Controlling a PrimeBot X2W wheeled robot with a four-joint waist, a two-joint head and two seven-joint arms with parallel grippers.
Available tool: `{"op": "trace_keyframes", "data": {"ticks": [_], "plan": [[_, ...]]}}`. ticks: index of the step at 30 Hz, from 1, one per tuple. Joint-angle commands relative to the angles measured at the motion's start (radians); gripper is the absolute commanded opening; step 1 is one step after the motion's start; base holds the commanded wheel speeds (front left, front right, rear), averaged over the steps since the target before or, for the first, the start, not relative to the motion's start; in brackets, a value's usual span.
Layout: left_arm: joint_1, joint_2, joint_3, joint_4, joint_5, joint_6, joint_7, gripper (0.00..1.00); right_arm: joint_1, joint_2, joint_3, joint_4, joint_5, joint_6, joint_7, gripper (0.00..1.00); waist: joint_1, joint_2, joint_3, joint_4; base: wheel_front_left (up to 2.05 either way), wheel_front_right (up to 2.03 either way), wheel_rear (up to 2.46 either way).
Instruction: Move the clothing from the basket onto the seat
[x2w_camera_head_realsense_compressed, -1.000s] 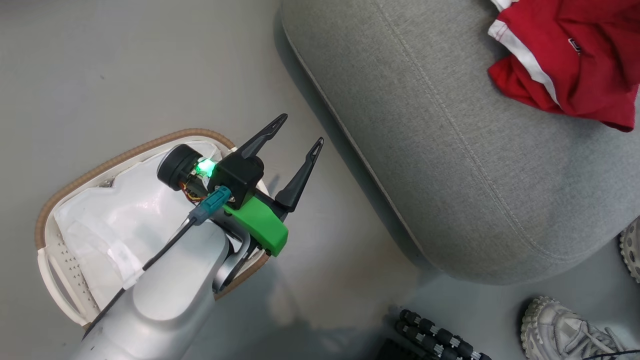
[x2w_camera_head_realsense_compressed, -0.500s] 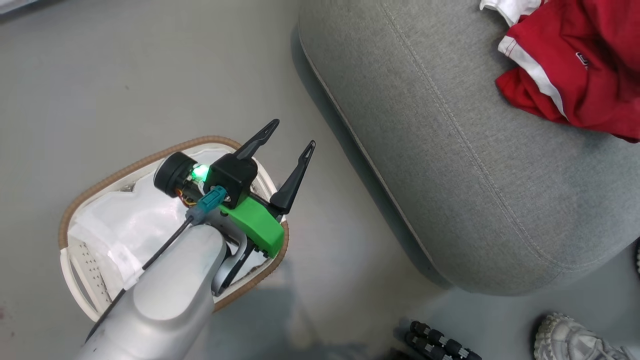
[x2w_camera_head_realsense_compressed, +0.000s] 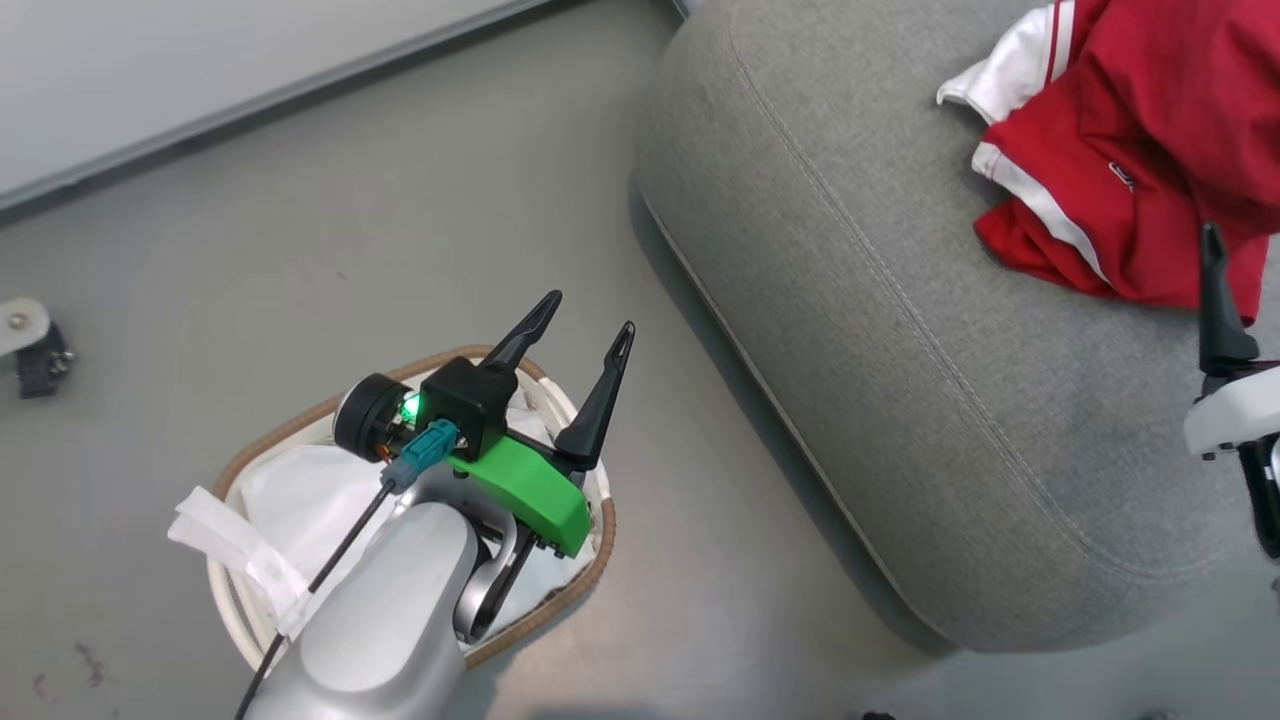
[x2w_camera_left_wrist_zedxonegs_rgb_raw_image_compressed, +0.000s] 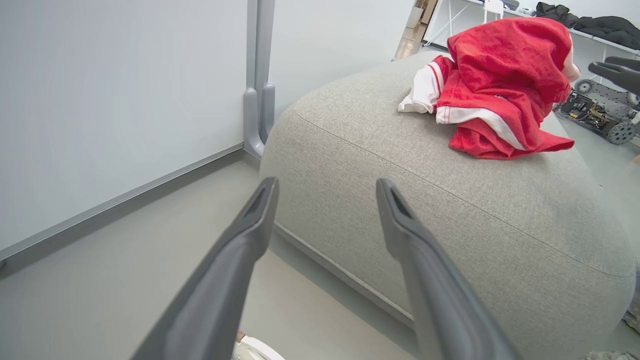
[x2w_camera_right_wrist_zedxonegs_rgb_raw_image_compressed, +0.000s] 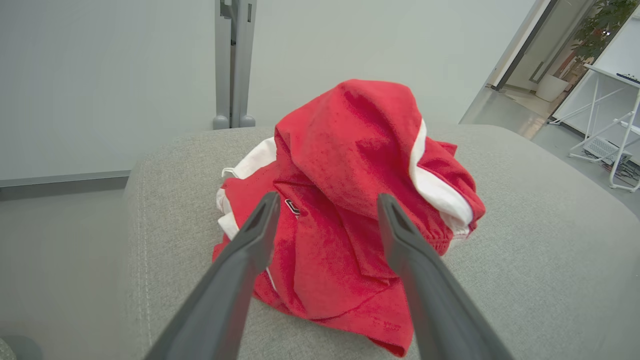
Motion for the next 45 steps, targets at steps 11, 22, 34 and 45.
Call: {"op": "trace_keyframes", "data": {"ticks": [11, 22, 34, 45], "plan": [[0.111, -0.043, 0.148, 0.019, 0.053, -0.004, -0.003, 1.00, 0.000, 0.060, 0.144, -0.046, 0.028, -0.001, -0.002, 1.00, 0.0001, 0.0000, -0.168, 0.186, 0.00, 0.00, 0.00], [0.212, -0.052, 0.340, 0.058, 0.118, 0.019, -0.003, 1.00, 0.036, 0.161, 0.215, -0.003, 0.011, -0.001, -0.002, 1.00, 0.0001, 0.0000, -0.257, 0.287, 0.00, 0.00, 0.00], [0.359, -0.065, 0.529, 0.039, 0.191, 0.021, -0.003, 1.00, 0.136, 0.216, 0.187, 0.018, 0.005, -0.001, -0.002, 1.00, 0.0001, 0.0000, -0.342, 0.350, 0.00, 0.00, 0.00], [0.470, -0.087, 0.641, 0.029, 0.236, 0.010, -0.003, 1.00, 0.235, 0.236, 0.161, 0.022, -0.007, -0.001, -0.002, 1.00, 0.0001, 0.0000, -0.378, 0.361, 0.00, 0.00, 0.00]]}}
